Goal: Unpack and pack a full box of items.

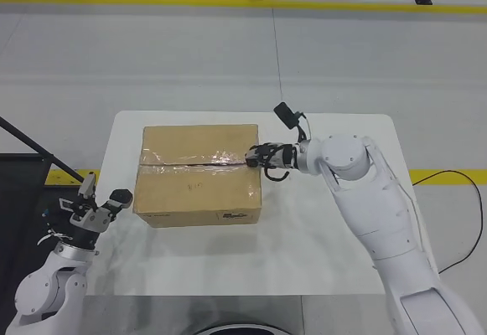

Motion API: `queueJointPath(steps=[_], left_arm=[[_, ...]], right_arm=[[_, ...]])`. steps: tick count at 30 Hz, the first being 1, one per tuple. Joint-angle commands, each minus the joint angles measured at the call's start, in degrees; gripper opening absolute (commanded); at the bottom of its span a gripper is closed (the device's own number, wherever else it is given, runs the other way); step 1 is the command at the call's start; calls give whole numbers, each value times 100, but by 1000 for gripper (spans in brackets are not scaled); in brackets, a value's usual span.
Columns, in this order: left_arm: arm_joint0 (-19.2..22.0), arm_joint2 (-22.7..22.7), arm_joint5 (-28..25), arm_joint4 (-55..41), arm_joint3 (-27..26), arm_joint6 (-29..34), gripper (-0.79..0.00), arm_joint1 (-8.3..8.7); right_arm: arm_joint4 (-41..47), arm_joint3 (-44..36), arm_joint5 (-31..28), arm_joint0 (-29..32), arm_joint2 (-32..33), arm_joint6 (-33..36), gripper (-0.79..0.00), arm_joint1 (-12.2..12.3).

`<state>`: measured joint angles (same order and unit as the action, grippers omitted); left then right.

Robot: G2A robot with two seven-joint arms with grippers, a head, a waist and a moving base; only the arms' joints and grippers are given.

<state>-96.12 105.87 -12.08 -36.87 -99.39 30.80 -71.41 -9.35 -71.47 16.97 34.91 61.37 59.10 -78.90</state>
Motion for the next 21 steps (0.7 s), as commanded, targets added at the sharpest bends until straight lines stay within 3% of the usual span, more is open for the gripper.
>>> queueJointPath(steps=[1,21], left_arm=[[7,-16,1,9,1,-1,0,0],[2,-58,7,18,7,-21,0,3]], right_arm=[[-24,-94,20,61,64,-54,-785,25],[-108,-457,228,541,376,-73,-785,227]])
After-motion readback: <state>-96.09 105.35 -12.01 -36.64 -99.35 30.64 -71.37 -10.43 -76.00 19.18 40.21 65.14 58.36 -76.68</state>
